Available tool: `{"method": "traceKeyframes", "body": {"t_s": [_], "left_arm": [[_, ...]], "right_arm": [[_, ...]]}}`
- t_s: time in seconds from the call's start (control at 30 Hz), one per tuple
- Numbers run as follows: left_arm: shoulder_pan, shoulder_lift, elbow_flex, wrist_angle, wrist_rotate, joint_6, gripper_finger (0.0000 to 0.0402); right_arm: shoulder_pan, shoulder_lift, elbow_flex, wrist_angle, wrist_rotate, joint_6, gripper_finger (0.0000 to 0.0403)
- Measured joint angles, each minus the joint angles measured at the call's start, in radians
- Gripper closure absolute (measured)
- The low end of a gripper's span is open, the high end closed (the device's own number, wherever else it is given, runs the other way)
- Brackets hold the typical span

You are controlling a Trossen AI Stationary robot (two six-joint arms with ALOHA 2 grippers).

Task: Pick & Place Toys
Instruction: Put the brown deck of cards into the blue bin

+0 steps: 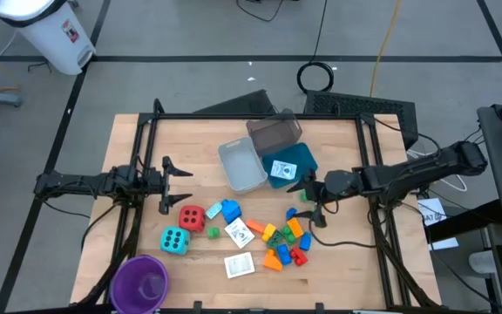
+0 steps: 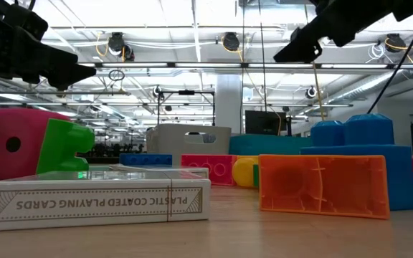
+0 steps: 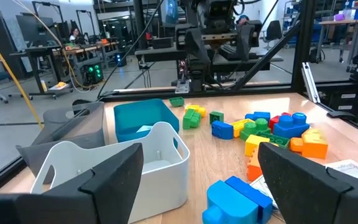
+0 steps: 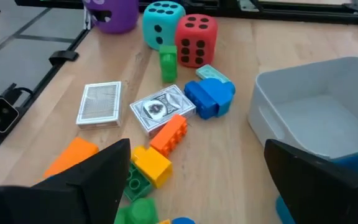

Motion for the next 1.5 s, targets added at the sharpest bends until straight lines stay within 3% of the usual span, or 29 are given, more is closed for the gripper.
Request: {"method": "traceKeyframes", "body": {"t_s": [0.63, 0.77, 0.93, 1.13, 1.27, 1.33, 1.43, 1.5], "left_arm": [[0.000, 0.000, 0.000, 0.001, 0.000, 0.001, 0.0078], [0.000, 0.000, 0.000, 0.112, 0.000, 0.020, 0.0078], [0.000, 0.000, 0.000, 0.324, 0.000, -0.065, 0.0078], [0.000, 0.012, 0.000, 0.382, -0.089, -0.232, 0.0078], [-0.002, 0.076, 0.000, 0.387, -0.152, -0.337, 0.0078], [-0.011, 0.139, 0.000, 0.442, -0.104, -0.347, 0.0078], [-0.059, 0.264, 0.014, 0.612, 0.050, -0.360, 0.0078], [-0.122, 0.380, 0.068, 0.662, 0.059, -0.318, 0.0078]], "right_arm": [[-0.001, -0.128, -0.004, -0.010, 0.004, -0.042, 0.0069], [-0.001, -0.134, -0.004, 0.001, 0.003, -0.056, 0.0069], [-0.001, -0.148, -0.005, -0.015, 0.029, -0.048, 0.0069], [-0.001, -0.160, -0.005, -0.070, 0.028, -0.010, 0.0069], [-0.001, -0.160, -0.005, -0.081, 0.027, 0.020, 0.0069], [0.004, -0.161, -0.005, -0.088, 0.019, 0.039, 0.0069], [0.024, -0.178, -0.005, -0.090, -0.013, 0.060, 0.0069], [0.043, -0.196, -0.005, -0.089, -0.030, 0.064, 0.0069]]}}
